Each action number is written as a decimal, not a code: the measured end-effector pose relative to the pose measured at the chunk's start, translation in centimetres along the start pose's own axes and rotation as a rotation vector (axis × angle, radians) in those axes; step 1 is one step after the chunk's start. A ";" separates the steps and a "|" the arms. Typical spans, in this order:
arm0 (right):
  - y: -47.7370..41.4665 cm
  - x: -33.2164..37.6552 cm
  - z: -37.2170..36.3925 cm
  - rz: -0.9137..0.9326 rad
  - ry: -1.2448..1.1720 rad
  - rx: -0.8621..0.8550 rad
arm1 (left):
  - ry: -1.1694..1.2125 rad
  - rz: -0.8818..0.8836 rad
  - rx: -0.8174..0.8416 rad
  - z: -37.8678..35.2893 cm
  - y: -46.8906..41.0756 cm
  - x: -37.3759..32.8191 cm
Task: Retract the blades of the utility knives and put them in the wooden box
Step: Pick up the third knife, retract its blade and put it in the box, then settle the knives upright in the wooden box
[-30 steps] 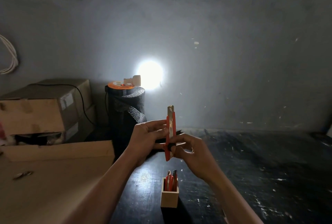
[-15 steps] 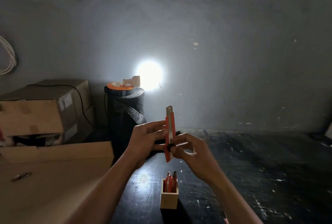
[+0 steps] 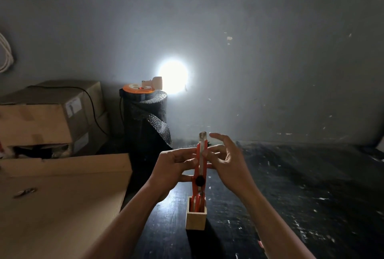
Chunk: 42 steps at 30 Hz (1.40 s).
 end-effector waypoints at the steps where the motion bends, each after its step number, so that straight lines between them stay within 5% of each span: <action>1: -0.2 -0.3 -0.2 0.003 0.017 0.010 | -0.009 0.007 0.000 -0.1 0.1 0.6; 10: -0.5 -7.2 -2.2 -0.129 0.033 0.059 | -0.038 0.209 -0.050 1.5 -1.7 9.7; 17: -0.4 -16.6 -4.5 -0.270 0.076 0.054 | -0.368 0.323 -0.194 3.7 -3.3 22.7; 26: -1.8 -24.9 -7.8 -0.345 0.212 0.019 | -0.720 0.395 0.030 0.6 -5.1 31.9; 42: -0.1 -29.3 -10.9 -0.234 0.440 0.080 | -0.620 0.308 0.012 -0.1 -6.5 34.0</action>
Point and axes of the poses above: each hand's wrist, its own y-axis away from the middle knuckle, its own z-axis out of the back of the hand, x = y × z, the point moved 9 cm from there along -y, towards the middle knuckle, and after that the axes turned 13 degrees about -x, right-handed, at the moved point
